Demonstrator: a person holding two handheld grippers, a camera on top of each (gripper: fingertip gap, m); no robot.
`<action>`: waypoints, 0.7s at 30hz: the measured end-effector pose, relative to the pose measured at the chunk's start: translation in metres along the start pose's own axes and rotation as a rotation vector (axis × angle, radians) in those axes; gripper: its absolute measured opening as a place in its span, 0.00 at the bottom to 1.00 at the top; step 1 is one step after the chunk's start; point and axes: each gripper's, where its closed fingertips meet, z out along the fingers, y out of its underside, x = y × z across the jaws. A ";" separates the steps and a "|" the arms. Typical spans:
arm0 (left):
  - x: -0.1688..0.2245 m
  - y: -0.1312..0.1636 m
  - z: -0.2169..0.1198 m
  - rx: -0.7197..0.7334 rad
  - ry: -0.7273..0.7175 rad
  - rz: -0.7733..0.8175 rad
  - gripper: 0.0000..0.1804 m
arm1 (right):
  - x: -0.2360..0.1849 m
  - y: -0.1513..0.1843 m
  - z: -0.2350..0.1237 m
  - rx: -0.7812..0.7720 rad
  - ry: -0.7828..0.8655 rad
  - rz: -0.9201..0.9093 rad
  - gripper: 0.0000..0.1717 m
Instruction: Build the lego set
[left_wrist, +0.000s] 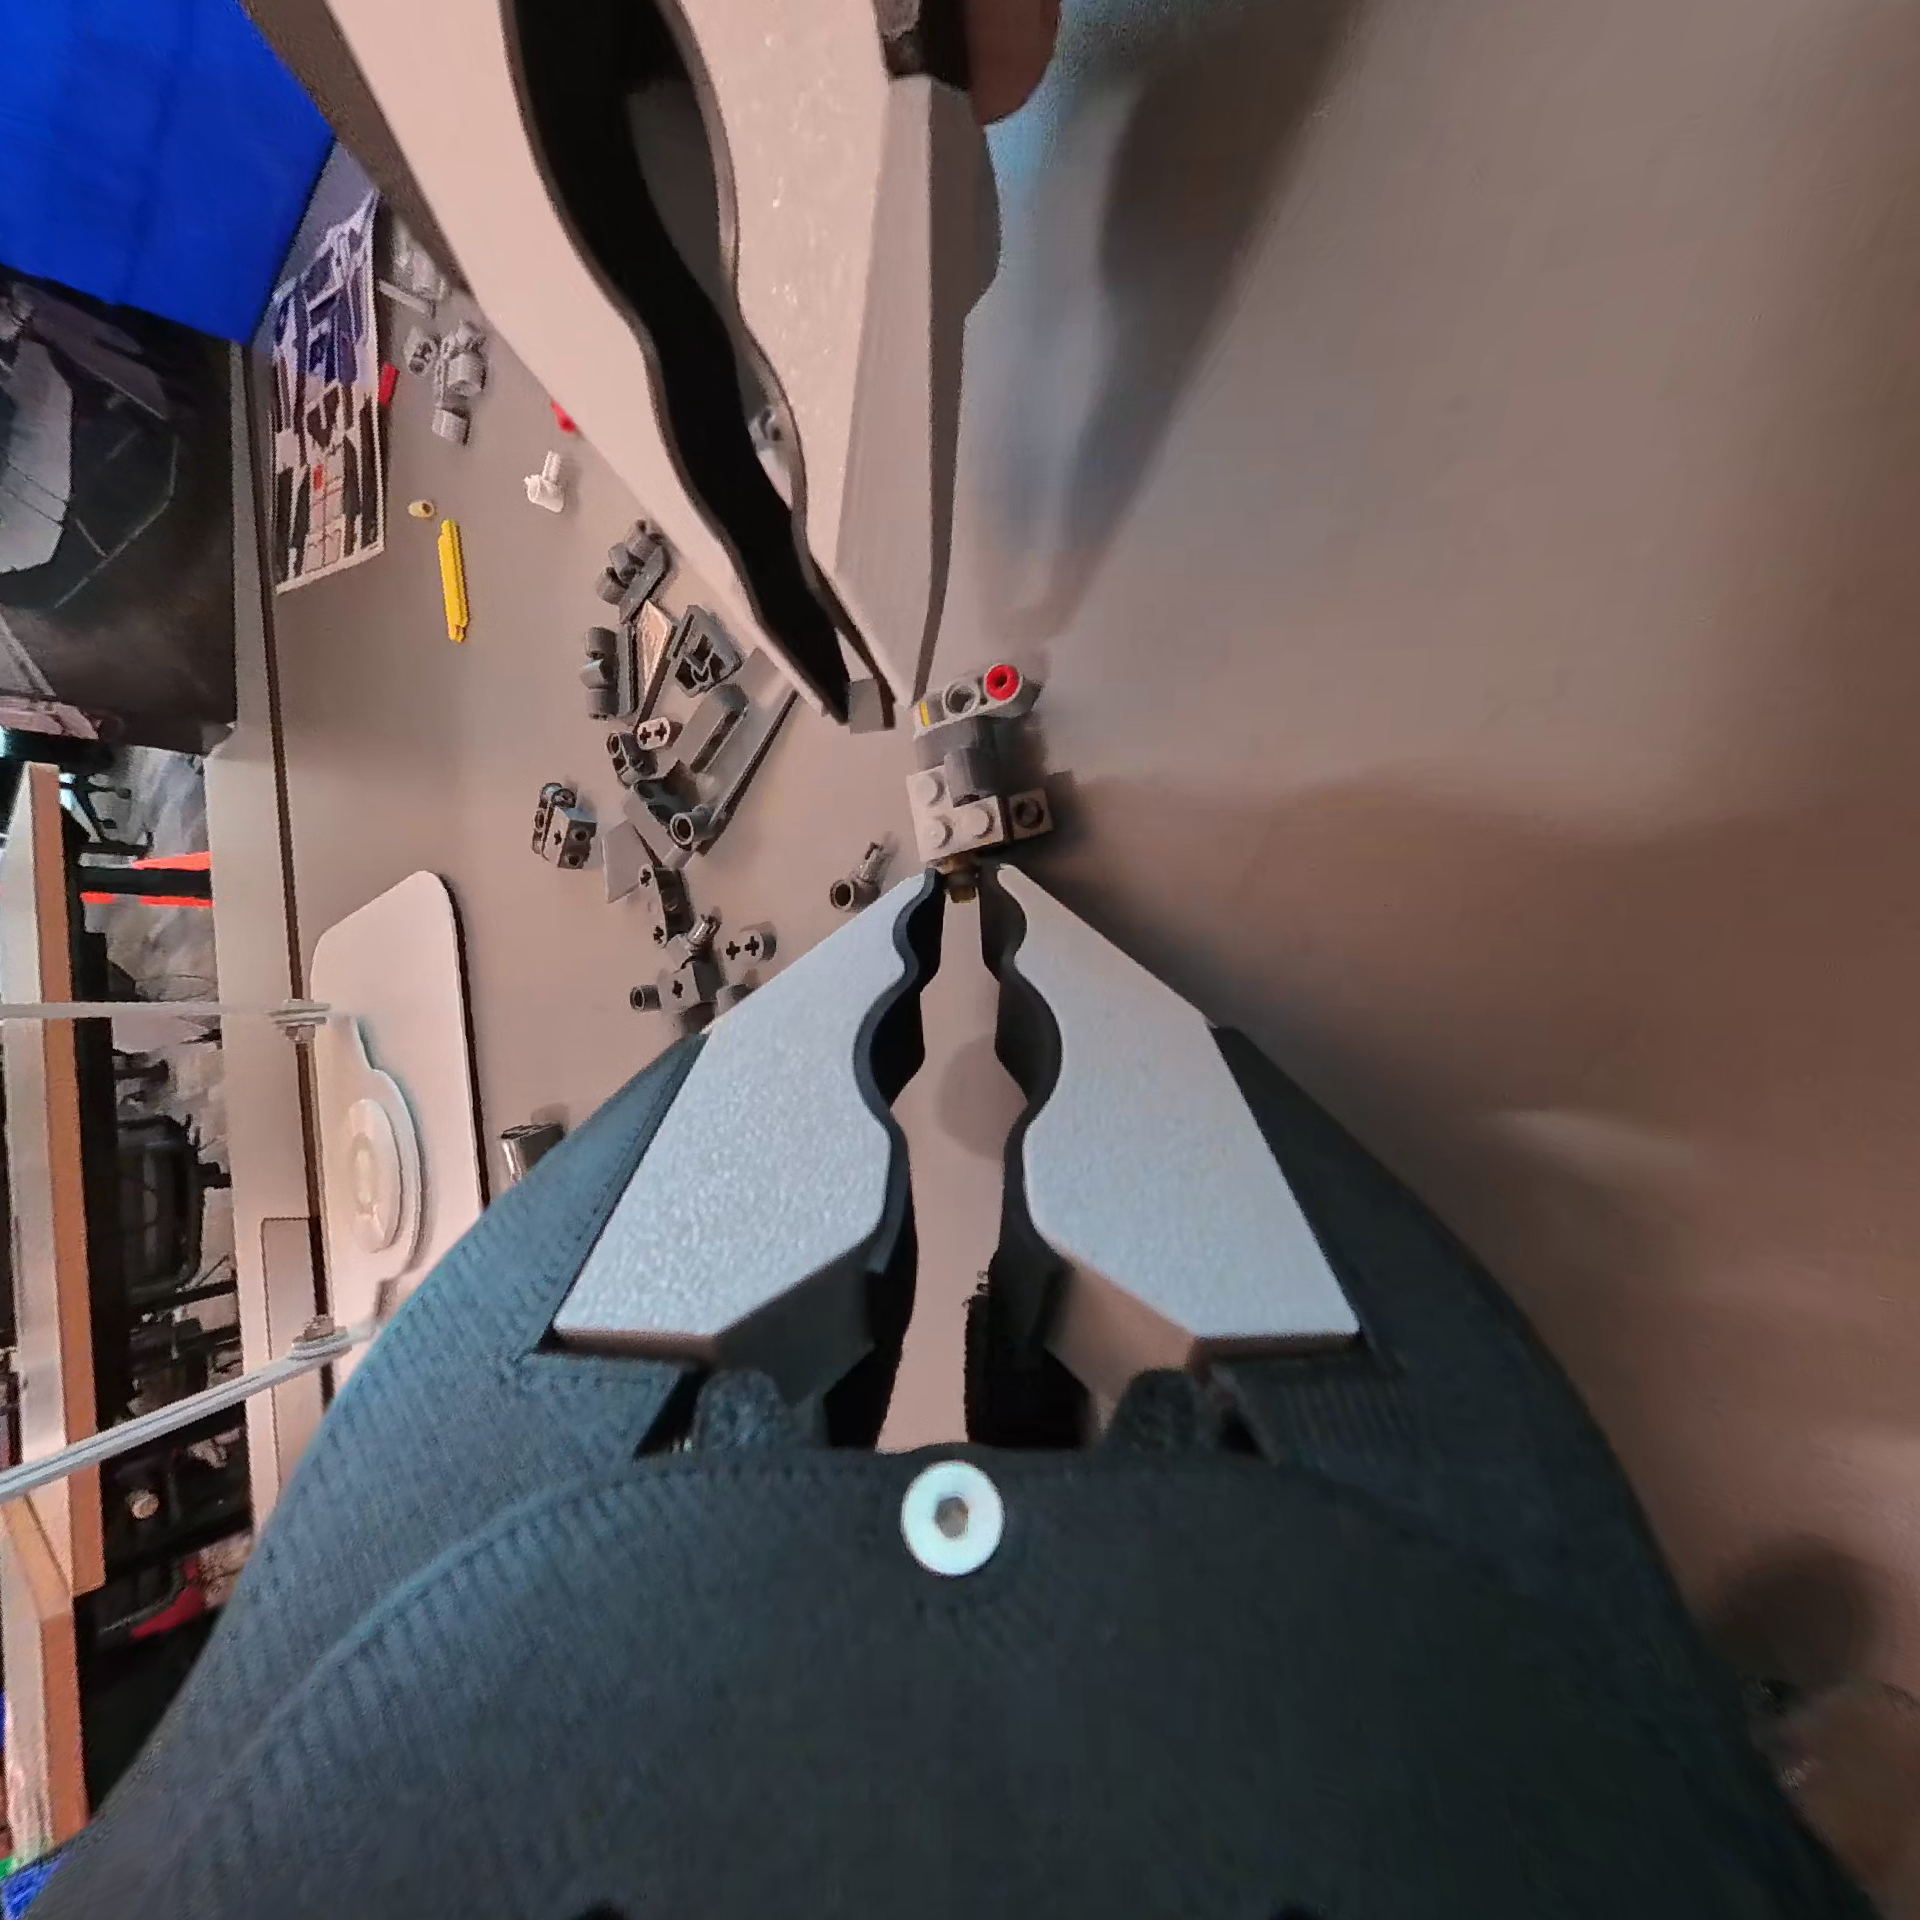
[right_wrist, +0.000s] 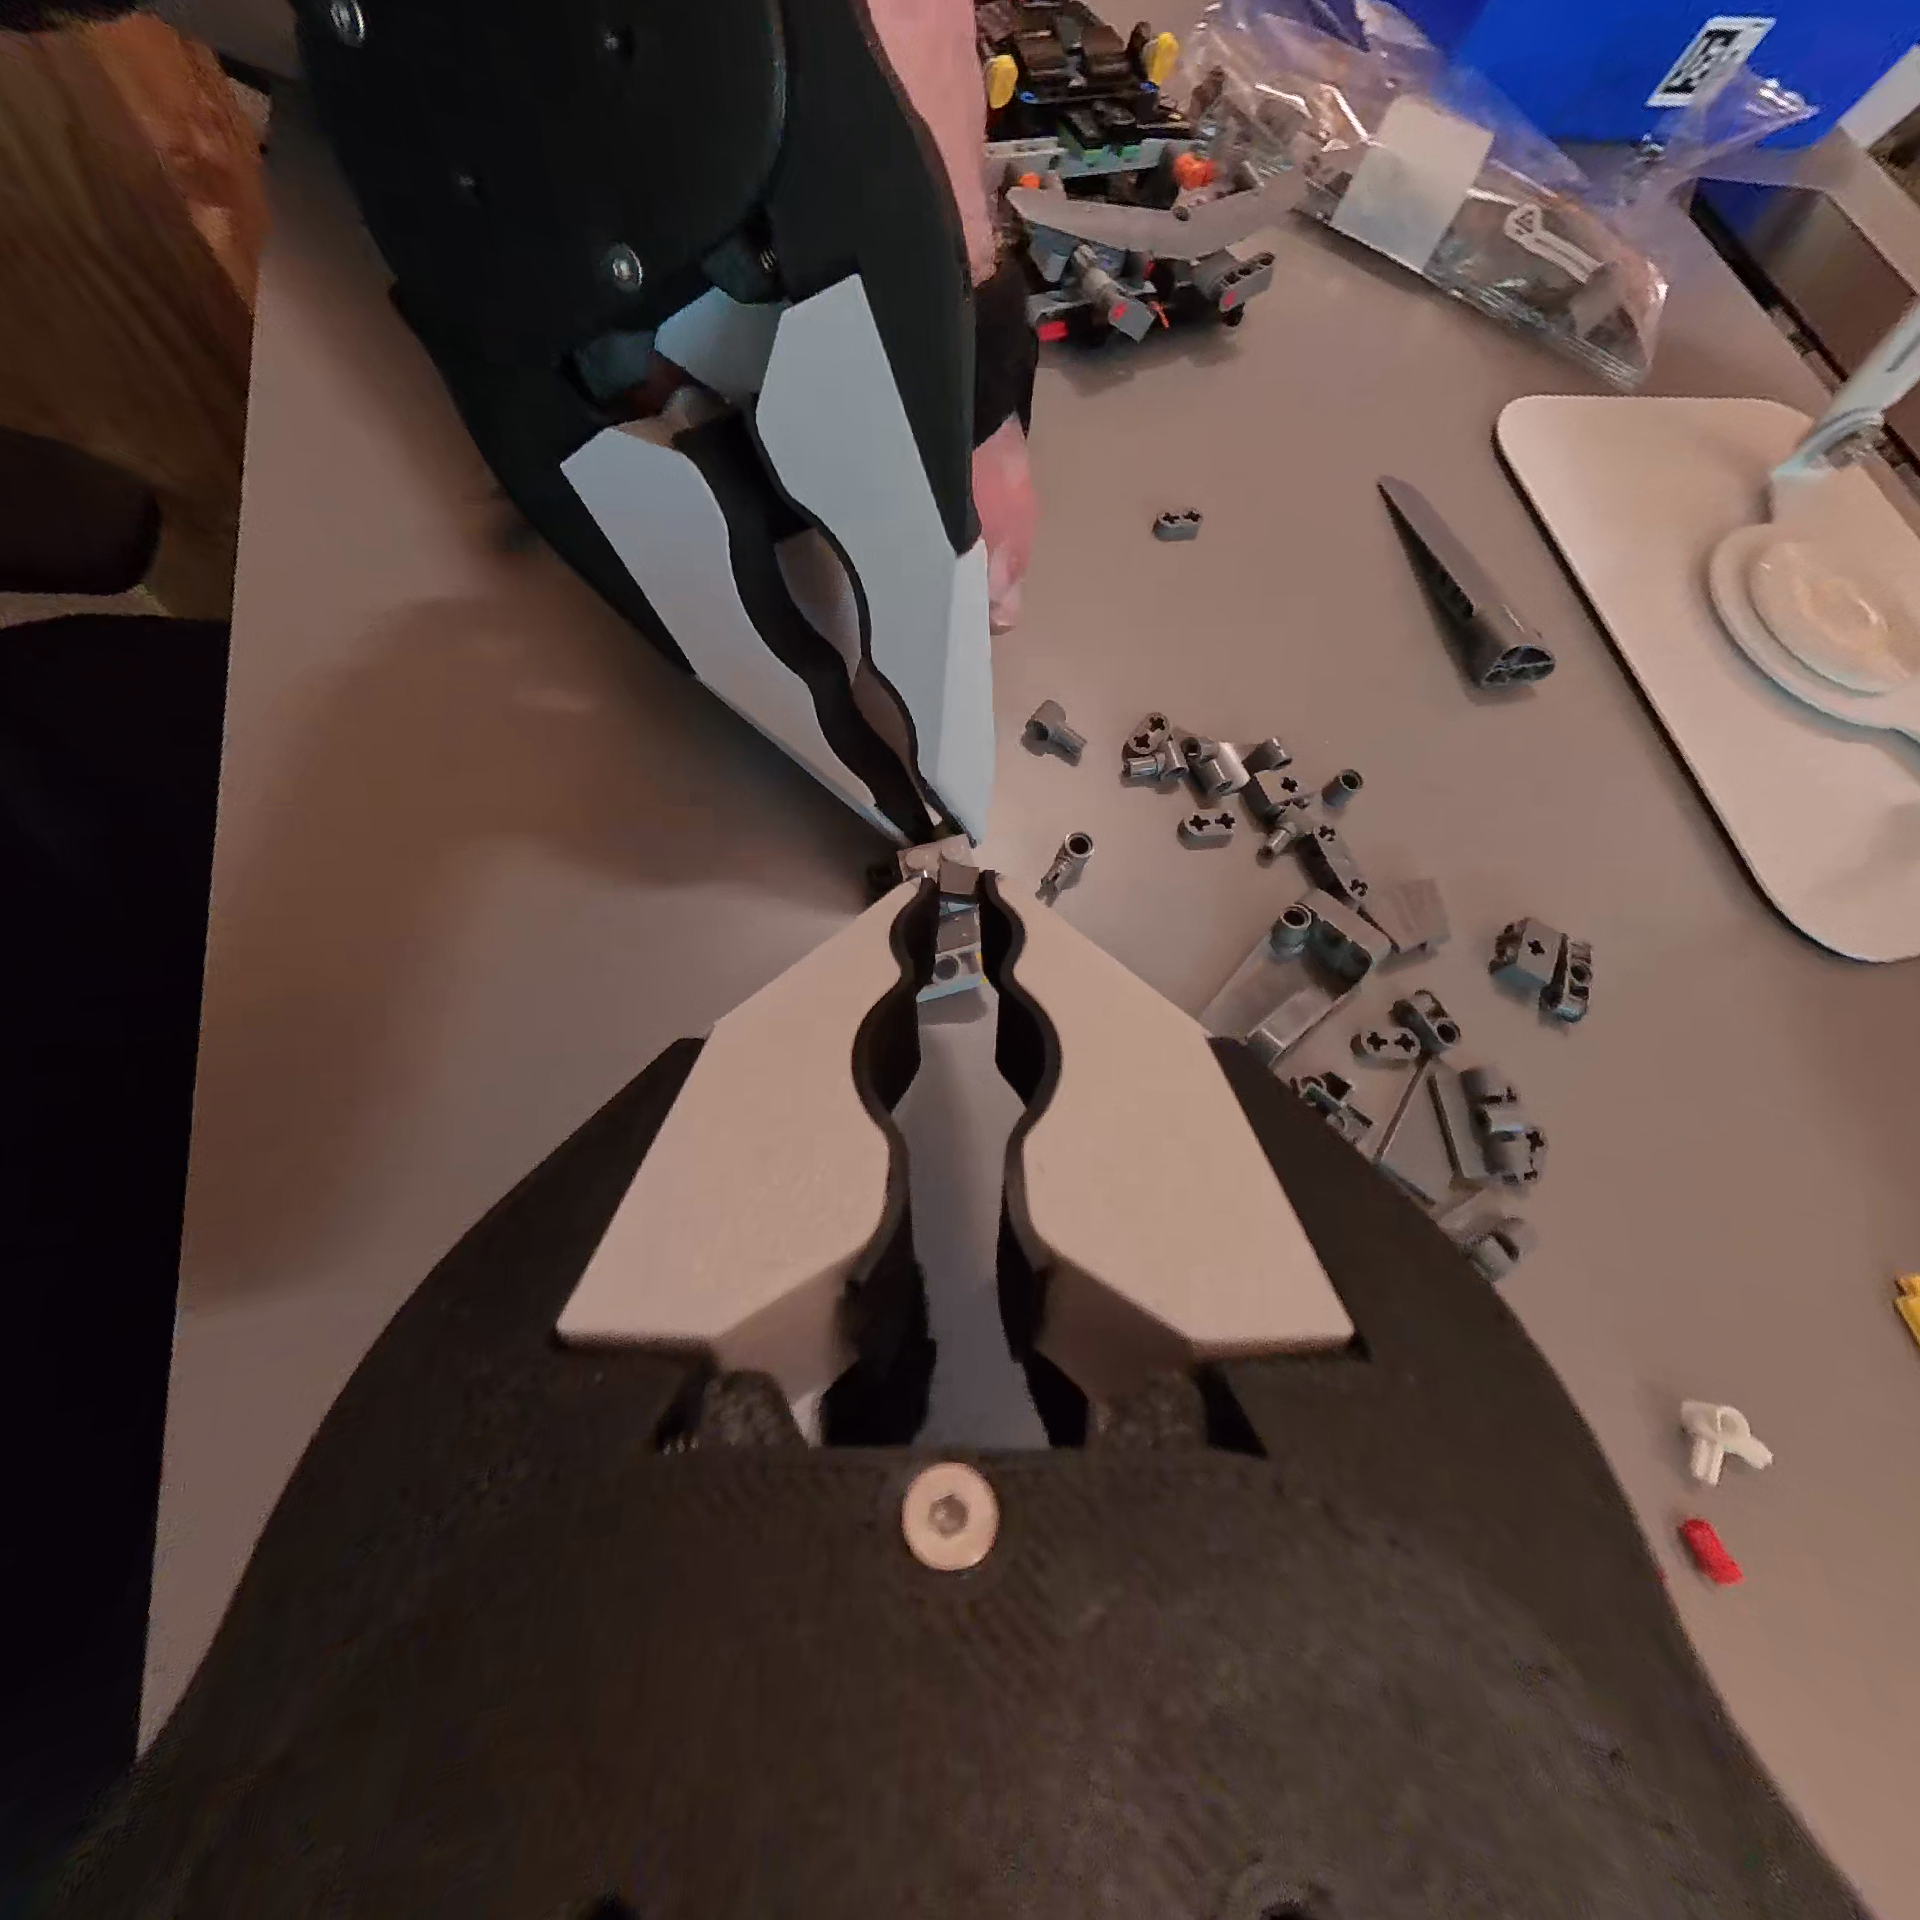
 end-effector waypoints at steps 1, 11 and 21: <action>0.000 0.000 0.000 -0.001 0.000 0.002 0.03 | 0.000 0.000 0.001 -0.005 -0.011 -0.010 0.03; 0.000 -0.001 0.000 0.017 0.008 0.031 0.03 | -0.002 0.004 0.012 -0.024 -0.110 -0.044 0.03; 0.001 -0.002 0.001 0.024 0.010 0.039 0.03 | -0.003 0.006 0.013 -0.033 -0.161 -0.032 0.03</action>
